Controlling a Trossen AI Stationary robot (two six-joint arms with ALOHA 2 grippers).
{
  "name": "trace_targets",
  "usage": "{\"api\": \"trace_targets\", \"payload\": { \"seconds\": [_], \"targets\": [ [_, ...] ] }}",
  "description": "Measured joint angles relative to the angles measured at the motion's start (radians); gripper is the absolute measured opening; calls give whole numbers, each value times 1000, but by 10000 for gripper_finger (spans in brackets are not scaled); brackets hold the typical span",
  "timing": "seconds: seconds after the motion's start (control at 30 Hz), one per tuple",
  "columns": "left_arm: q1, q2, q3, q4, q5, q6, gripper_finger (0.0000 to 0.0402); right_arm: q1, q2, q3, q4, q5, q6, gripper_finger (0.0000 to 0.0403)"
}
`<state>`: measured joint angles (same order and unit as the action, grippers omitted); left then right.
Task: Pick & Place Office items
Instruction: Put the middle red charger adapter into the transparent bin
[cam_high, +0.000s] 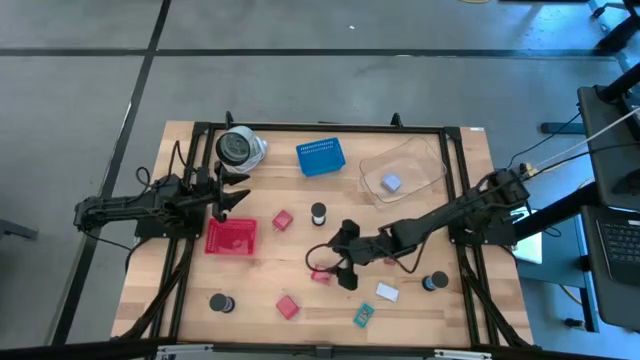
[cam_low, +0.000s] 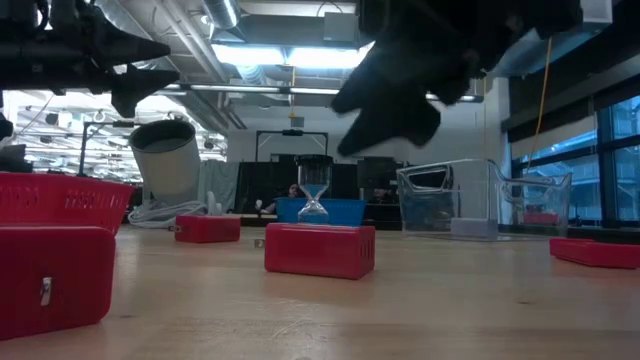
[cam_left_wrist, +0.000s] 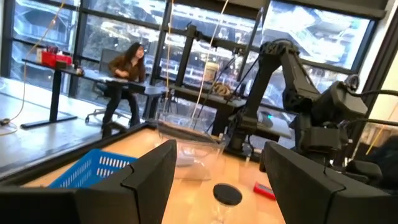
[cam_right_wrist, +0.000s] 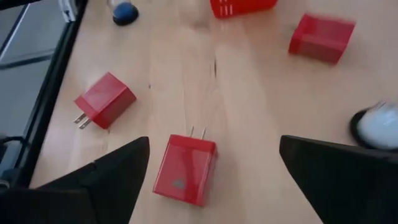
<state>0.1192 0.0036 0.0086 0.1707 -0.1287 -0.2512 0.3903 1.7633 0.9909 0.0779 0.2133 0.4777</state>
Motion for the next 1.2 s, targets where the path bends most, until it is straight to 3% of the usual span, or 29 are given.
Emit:
{"api": "trace_targets", "payload": {
  "seconds": [0.17, 0.3, 0.5, 0.77, 1.2],
  "targets": [
    [0, 0, 0, -26, 0, -20, 239, 37, 93, 0, 104, -10, -75, 362],
    [0, 0, 0, -64, 0, -27, 239, 72, 159, 0, 177, 64, -172, 351],
    [0, 1, 0, -137, 1, -53, 239, 82, 207, 0, 255, 137, -93, 344],
    [0, 3, 0, -143, 48, -69, 239, 95, 254, 7, 285, 138, 50, 359],
    [0, 5, 0, -145, 52, -69, 239, 104, 340, 63, 278, 162, -73, 359]
  ]
}}
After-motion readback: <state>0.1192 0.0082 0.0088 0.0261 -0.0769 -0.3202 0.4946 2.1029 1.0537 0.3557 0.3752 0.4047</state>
